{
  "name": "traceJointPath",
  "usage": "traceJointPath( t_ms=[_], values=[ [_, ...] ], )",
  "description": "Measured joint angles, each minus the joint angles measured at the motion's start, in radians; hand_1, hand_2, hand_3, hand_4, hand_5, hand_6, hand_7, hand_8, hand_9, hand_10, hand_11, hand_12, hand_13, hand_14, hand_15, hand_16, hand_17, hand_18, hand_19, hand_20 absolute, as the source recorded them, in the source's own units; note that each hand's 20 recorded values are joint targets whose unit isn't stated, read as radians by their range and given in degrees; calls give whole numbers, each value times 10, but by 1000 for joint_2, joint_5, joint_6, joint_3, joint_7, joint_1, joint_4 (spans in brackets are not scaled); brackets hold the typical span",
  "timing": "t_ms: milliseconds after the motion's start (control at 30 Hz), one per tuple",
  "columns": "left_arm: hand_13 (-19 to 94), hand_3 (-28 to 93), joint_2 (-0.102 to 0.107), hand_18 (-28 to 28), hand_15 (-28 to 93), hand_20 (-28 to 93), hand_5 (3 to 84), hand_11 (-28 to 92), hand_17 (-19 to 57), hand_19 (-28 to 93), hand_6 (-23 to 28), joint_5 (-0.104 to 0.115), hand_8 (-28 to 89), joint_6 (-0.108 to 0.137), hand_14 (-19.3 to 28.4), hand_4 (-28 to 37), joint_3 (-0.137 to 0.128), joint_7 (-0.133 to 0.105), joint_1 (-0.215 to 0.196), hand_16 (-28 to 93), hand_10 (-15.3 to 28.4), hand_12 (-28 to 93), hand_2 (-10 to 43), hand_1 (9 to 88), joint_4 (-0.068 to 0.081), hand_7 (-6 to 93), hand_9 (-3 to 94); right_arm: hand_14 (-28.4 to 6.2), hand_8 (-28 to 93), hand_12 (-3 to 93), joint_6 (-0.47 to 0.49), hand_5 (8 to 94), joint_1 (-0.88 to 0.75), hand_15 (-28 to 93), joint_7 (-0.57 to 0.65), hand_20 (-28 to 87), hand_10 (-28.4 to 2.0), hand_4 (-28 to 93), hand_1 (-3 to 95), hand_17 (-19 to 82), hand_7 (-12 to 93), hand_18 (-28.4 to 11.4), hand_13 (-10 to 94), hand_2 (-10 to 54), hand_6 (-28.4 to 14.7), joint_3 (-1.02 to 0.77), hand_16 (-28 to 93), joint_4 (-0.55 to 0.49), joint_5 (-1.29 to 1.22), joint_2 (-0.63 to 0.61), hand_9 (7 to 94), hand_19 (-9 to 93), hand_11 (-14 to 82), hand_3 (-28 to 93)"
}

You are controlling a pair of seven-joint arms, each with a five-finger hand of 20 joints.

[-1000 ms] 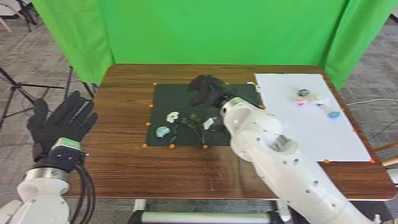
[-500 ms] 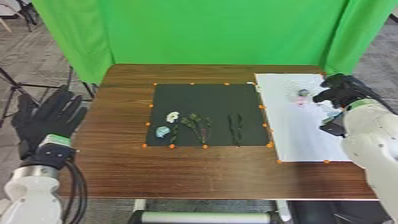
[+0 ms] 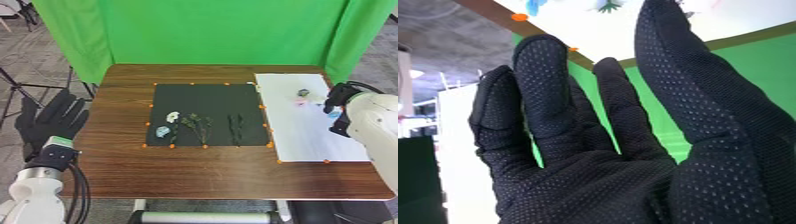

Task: Arrange flowers

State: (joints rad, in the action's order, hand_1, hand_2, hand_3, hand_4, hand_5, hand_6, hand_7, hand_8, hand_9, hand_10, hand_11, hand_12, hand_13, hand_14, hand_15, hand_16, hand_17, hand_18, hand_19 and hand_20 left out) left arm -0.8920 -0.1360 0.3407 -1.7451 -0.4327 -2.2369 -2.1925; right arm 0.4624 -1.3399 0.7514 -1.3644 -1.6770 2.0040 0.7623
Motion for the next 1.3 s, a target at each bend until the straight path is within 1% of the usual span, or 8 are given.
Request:
traceJointPath(
  t_ms=[133, 367, 567, 767, 867, 1100, 1233, 1300],
  values=[
    [198, 709, 0, 108, 333, 76, 396, 210, -57, 282, 80, 9, -91, 19, 131, -283, 3, -5, -2, -96, 135, 94, 130, 229, -1, 163, 302, -133, -101, 70, 30, 395, 41, 614, 29, 352, -258, -283, 461, 328, 102, -245, 617, -95, -96, 47, 185, 31, -22, -1, 339, 800, 72, 773],
    [198, 709, -6, 108, 336, 76, 400, 213, -58, 285, 81, 12, -91, 28, 132, -283, 2, -6, -12, -98, 135, 92, 132, 229, -4, 165, 303, -128, -89, 73, 101, 392, 73, 602, 78, 329, -251, -282, 444, 340, 28, -246, 637, -95, -189, 64, 200, 75, -89, 9, 351, 817, 82, 771],
    [198, 709, -12, 108, 337, 75, 402, 215, -58, 285, 82, 11, -92, 29, 132, -283, 1, -5, -18, -99, 135, 91, 132, 230, -8, 167, 304, -124, -89, 77, 83, 400, 71, 610, 100, 323, -259, -282, 448, 350, 21, -245, 643, -95, -207, 67, 199, 83, -91, 9, 379, 828, 85, 772],
    [199, 708, -14, 108, 338, 75, 403, 216, -58, 286, 82, 11, -92, 29, 132, -283, 1, -4, -23, -99, 135, 91, 134, 232, -10, 167, 304, -116, -96, 85, 63, 402, 64, 622, 103, 311, -198, -282, 466, 354, 69, -235, 650, -95, -151, 71, 206, 96, -86, 12, 388, 842, 104, 782],
    [199, 709, -14, 109, 338, 75, 403, 215, -58, 286, 82, 12, -92, 29, 132, -283, 2, -4, -23, -99, 135, 91, 133, 231, -10, 168, 304, -109, -104, 88, 21, 419, 69, 615, 65, 309, -197, -282, 480, 355, 83, -233, 649, -95, -144, 102, 236, 133, -64, 7, 408, 846, 110, 774],
    [199, 708, -14, 108, 338, 75, 403, 216, -58, 286, 81, 12, -92, 29, 132, -283, 2, -4, -26, -98, 135, 91, 134, 232, -10, 167, 305, -50, -124, 158, -50, 554, 67, 516, 24, 326, -158, -282, 603, 376, 175, -214, 686, -95, -60, 118, 357, 155, -15, 4, 621, 862, 185, 668],
    [199, 707, -14, 108, 338, 74, 403, 216, -58, 285, 81, 12, -92, 29, 132, -283, 1, -3, -30, -98, 135, 91, 134, 232, -12, 167, 305, -32, -129, 359, -78, 602, 56, 440, 37, 311, -117, -282, 653, 394, 277, -176, 701, -95, -35, 115, 388, 146, 5, 3, 712, 800, 139, 658],
    [200, 708, -14, 108, 338, 74, 403, 216, -58, 284, 81, 12, -92, 29, 133, -283, 0, -2, -32, -98, 135, 91, 134, 232, -13, 167, 305, -32, -35, 411, -82, 604, 49, 424, 40, 307, -110, -282, 662, 403, 329, -163, 704, -95, -36, 107, 394, 143, 5, 4, 720, 781, 159, 658]
  ],
)
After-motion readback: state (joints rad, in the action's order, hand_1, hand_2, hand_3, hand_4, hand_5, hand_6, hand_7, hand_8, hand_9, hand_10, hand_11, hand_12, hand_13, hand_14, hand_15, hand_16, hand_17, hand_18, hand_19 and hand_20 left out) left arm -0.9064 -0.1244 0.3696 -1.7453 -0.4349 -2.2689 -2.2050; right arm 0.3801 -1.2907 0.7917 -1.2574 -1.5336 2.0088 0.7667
